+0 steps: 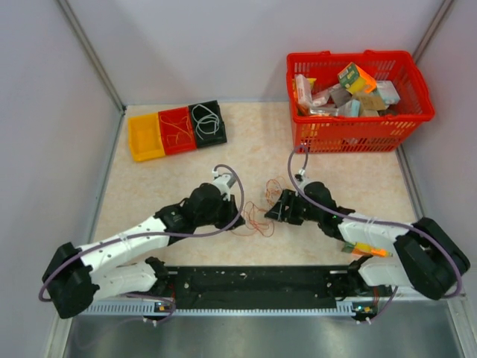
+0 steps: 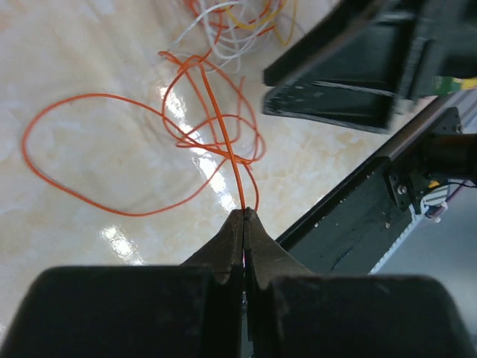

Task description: Untangle the cables

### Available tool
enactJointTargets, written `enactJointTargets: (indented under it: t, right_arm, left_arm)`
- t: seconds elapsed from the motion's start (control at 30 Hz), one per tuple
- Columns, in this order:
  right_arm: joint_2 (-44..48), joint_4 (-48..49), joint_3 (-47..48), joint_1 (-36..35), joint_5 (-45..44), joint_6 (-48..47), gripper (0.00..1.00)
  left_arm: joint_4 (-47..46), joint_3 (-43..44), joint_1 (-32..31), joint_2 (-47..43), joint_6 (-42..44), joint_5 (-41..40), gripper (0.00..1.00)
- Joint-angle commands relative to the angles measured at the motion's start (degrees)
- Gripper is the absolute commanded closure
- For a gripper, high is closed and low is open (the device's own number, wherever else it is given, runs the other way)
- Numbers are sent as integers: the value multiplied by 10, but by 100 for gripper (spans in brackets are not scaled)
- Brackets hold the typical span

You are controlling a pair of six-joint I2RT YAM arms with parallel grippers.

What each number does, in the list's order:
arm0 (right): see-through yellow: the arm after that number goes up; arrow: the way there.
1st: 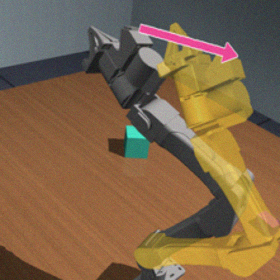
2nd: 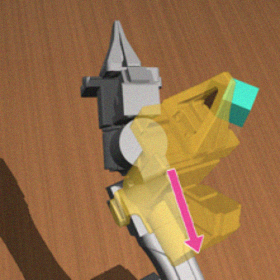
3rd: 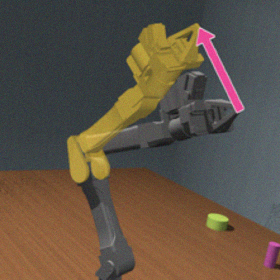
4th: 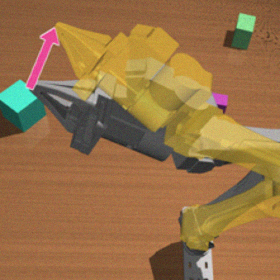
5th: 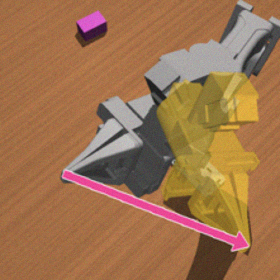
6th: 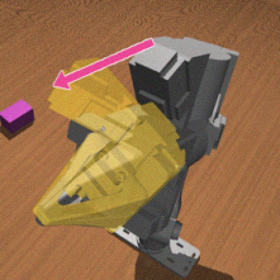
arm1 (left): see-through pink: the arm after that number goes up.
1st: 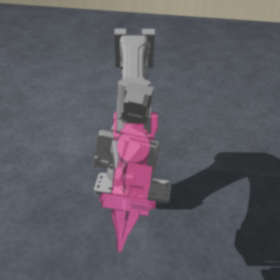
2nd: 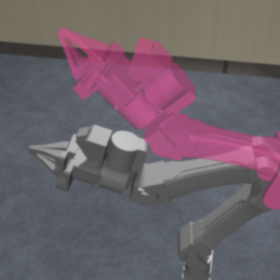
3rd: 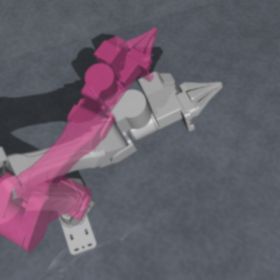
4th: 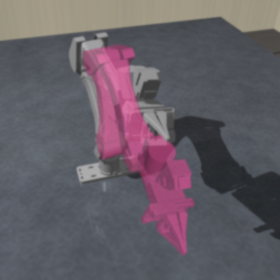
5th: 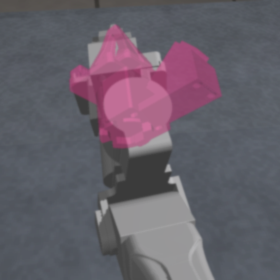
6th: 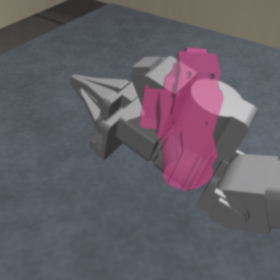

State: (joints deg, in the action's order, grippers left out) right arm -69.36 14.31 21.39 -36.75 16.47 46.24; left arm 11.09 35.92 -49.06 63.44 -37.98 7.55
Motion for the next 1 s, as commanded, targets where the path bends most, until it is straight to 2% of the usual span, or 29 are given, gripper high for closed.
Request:
enactJointTargets:
  t: [0.0,0.1,0.2,0.23,0.27,0.3,0.37,0.47,0.6,0.7,0.8,0.97]
  right_arm:
    - [-80,63,70,-7,-6,13,41]
    - [-134,59,110,-6,-35,28,44]
    - [-161,33,133,-6,-134,67,48]
    - [-167,9,141,-3,-180,74,58]
    - [-170,-20,145,-3,-243,82,76]
    - [-169,-34,143,0,-282,92,87]
    - [-165,-48,127,14,-336,98,96]
    - [-138,-60,100,40,-361,86,100]
    - [-82,-83,66,60,-387,62,100]
    - [-48,-96,50,60,-395,41,100]
    - [-14,-98,45,60,-367,4,96]
    - [34,-119,19,71,-412,-2,100]
  left_arm:
    - [38,28,-6,-80,54,-9,100]
    - [46,32,-6,-106,77,41,100]
    - [105,77,-7,-125,112,56,100]
    - [128,100,-6,-138,126,46,100]
    - [153,127,-6,-153,141,31,100]
    - [181,152,-6,-170,158,11,100]
    - [215,211,-6,-198,191,-42,100]
    - [253,319,-6,-222,227,-158,100]
    - [269,434,-6,-226,272,-245,100]
    - [271,481,-6,-210,284,-285,100]
    - [282,505,-6,-184,267,-326,100]
    - [303,543,-6,-176,257,-423,100]
